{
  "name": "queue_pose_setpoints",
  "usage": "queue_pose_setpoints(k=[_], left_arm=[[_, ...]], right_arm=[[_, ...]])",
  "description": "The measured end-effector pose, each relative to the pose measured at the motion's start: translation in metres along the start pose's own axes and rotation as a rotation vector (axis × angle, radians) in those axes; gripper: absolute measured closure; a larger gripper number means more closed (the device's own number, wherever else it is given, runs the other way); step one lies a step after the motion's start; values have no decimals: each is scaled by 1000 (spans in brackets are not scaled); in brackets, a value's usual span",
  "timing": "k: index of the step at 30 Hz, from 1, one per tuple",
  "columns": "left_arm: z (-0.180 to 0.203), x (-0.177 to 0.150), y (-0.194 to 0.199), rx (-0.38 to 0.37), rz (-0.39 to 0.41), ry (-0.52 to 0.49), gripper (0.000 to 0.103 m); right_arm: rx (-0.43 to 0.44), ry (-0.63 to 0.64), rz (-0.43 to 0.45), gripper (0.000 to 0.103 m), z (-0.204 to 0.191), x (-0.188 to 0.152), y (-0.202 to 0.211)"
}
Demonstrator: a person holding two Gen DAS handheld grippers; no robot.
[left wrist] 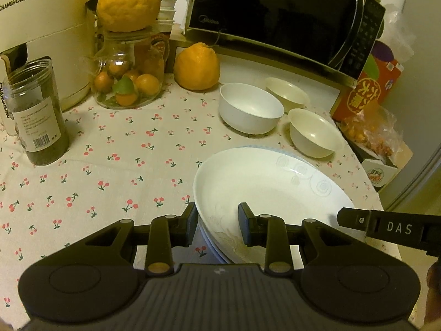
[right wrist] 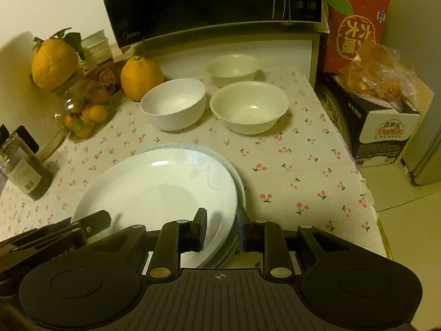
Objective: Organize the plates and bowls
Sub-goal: 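Lower the white plate onto the blue plate stack with the left tool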
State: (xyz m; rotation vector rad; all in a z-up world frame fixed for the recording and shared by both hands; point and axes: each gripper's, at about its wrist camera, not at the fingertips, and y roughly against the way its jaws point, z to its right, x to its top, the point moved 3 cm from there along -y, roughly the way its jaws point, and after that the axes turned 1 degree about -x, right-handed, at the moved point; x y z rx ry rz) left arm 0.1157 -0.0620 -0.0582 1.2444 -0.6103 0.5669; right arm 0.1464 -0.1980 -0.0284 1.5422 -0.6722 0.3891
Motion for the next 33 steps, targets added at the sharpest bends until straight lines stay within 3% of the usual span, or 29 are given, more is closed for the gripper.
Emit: queue_pose_setpoints(k=[14,20,26,30,33], left_arm=[[9,-2,-6,47,-35,-122,75],[9,0,-10,29,-73,-129,70],[9,-4,-15,13,-116,-122,67],[8,-3,-16,0,-129,-122,59],[8,-2,-17,-13,-138,-118,47]], right_arm=[[-24,39,-30,78,-4,-3,-3],[-36,12,-51,77,-1,1,-5],[5,-52,-70,72,5,4,-7],[24,-77,-77,67,7,6,-9],[40,-99,-72,55,8,7,-9]])
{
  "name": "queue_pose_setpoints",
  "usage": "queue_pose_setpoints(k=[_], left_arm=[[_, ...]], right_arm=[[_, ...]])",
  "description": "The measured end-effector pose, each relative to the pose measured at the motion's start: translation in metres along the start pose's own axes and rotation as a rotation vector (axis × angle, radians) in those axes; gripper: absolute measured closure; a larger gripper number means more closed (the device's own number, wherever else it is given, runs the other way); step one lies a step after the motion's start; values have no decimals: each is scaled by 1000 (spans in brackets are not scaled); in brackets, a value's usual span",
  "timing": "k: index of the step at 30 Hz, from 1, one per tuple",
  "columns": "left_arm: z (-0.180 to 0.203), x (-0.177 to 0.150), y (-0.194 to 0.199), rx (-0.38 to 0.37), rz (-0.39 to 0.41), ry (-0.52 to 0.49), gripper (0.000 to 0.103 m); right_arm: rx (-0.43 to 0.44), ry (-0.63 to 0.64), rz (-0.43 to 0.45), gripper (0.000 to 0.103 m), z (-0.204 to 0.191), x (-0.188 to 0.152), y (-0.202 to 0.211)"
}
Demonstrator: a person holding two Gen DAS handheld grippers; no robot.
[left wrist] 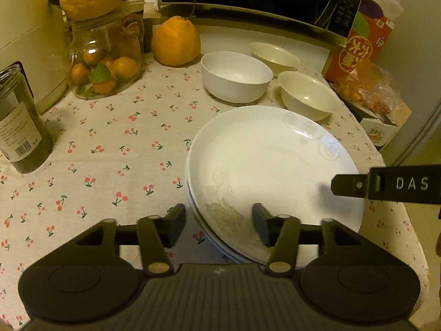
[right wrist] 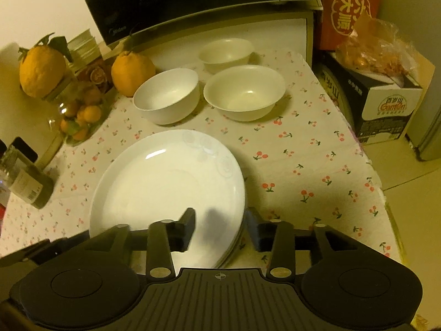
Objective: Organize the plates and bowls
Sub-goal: 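Lower the white plate onto the blue plate stack with the left tool, then open the left tool and move it to the white bowl beside the orange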
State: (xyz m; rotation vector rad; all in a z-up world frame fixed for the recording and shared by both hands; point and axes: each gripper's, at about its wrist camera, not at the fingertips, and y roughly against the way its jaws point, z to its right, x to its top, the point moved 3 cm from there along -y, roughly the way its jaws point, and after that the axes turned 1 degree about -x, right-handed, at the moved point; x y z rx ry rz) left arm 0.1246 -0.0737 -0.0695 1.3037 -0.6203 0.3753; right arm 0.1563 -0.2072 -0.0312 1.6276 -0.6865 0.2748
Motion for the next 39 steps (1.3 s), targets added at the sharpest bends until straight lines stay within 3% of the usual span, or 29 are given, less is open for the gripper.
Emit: queue_pose_setpoints(k=[8,16,23,30,39], left_arm=[[-7,6,-3,-19,-15,17,24],[-19,19,-2,-12,-1,68,5],[-35,35,0,13,14,101,1],[-50,75,-6,82,41,108,1],[-63,113,-39,65,98,200,2]], right_arm=[[26,-44,29,28,0,9,1],[44,-111,55,18,1,23,-5],[119,-207,101,15,0,43,-8],[236,-355,127,14,1,69,-28],[392,-472,130,14,-9,92,-65]])
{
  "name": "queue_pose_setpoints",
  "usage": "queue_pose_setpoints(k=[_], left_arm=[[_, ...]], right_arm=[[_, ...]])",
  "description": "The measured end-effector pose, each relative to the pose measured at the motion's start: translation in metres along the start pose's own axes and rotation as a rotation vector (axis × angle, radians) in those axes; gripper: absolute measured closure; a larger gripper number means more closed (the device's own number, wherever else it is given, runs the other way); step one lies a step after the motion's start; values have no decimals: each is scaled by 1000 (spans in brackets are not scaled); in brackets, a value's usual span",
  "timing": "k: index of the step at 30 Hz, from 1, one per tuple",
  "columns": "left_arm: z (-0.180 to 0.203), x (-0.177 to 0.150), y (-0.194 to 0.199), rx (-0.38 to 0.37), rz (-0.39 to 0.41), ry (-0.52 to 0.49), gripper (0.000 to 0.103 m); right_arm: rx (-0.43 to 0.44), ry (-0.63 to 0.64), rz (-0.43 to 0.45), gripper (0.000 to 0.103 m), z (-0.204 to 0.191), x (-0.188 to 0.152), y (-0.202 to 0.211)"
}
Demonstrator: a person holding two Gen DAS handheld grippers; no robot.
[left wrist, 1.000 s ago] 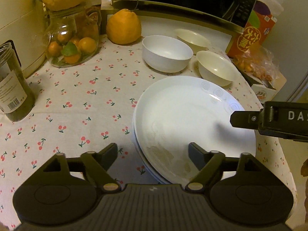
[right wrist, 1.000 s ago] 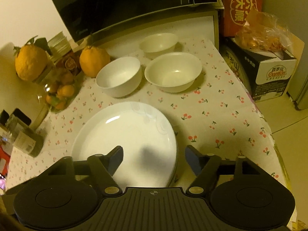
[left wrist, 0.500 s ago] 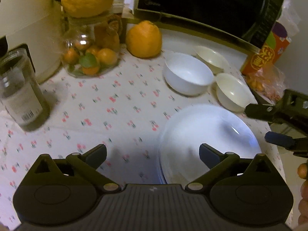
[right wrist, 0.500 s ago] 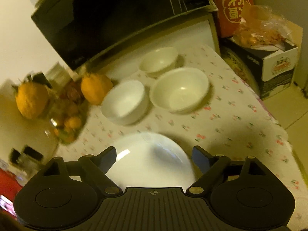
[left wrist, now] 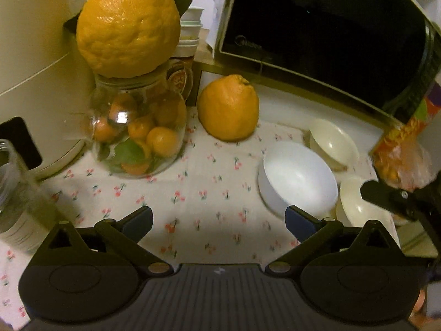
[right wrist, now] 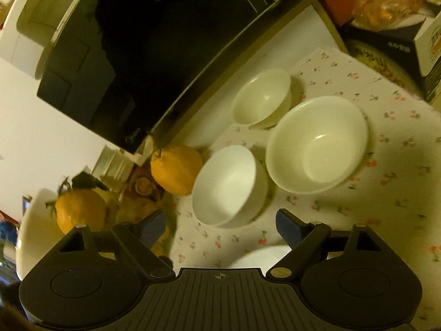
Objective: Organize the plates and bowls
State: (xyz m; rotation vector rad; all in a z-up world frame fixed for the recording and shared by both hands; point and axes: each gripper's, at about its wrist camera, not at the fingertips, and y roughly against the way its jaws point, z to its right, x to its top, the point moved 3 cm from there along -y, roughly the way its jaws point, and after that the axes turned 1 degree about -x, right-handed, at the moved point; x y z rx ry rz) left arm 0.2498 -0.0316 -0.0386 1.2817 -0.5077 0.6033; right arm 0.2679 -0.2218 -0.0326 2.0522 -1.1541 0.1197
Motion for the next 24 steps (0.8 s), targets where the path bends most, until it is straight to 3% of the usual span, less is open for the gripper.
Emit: queue_pose_setpoints(k=[4,11,14,16,22,24], left_arm=[[-1,11,-16,-46,17,52,9],[9,20,-40,-146,31,89,28],[15,19,-50,-178,36,82,41],[19,17,-57,-193,24,79,55],[22,14,-71,-200,2,75,82],[22,14,-72,-203,-4,81,86]], right_arm=[[30,-41,-6,17,3,3,-18],[17,-118,24,46,16,8,-39],[-8,-106,36,59,22,6,-44],[-25,-95,37,64,25,6,-46],[-52,-73,29,74,33,6,-54],[-51,-72,28,78,34,6,-56]])
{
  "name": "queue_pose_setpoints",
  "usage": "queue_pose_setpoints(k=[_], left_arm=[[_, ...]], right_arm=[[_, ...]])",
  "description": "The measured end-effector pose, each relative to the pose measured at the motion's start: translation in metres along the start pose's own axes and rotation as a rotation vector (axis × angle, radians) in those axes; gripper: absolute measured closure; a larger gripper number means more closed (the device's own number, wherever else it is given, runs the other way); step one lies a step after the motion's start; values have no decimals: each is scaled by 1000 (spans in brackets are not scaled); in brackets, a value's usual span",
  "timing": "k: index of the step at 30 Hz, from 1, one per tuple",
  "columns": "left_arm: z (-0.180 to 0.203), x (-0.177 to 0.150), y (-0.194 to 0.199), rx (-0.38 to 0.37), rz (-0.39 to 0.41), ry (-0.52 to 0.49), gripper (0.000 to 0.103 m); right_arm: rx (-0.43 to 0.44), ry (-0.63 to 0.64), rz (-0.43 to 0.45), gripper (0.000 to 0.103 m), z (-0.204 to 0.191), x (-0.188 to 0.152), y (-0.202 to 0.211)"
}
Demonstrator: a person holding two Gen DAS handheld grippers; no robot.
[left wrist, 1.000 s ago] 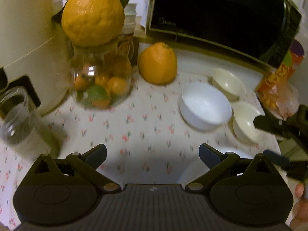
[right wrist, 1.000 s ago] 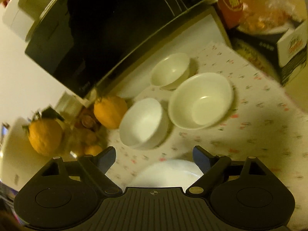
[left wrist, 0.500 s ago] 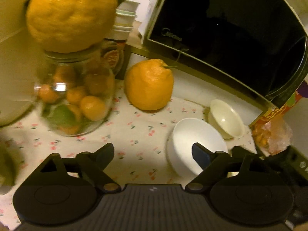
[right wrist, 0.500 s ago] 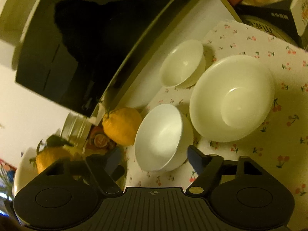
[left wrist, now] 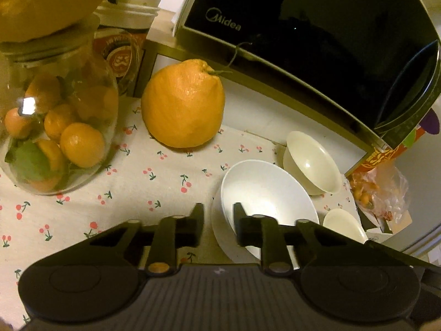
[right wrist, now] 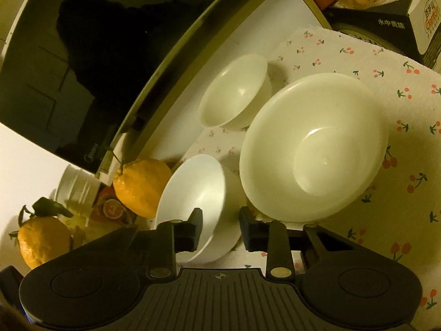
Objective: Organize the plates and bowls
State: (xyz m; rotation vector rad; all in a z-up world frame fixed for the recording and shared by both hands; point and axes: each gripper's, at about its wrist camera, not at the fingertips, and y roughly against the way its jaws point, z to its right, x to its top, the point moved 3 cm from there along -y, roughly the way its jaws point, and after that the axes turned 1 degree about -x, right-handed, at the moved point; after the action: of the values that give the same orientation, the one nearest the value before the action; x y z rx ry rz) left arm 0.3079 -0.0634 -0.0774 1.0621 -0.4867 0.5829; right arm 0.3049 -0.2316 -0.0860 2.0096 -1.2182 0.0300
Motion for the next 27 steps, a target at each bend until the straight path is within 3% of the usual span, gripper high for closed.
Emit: queue_pose_setpoints(k=[2,13,27], left_arm=[[0,0,0,-4,0,-3,89],[0,7,26,41,9,-51,90],[-26,3,75,154,-46,-48,90]], right_arm=[[3,1,1,82,0,0,-1],[27,51,-20,82,-24,-8,9],[40,193,-137,82,-70,-51,25]])
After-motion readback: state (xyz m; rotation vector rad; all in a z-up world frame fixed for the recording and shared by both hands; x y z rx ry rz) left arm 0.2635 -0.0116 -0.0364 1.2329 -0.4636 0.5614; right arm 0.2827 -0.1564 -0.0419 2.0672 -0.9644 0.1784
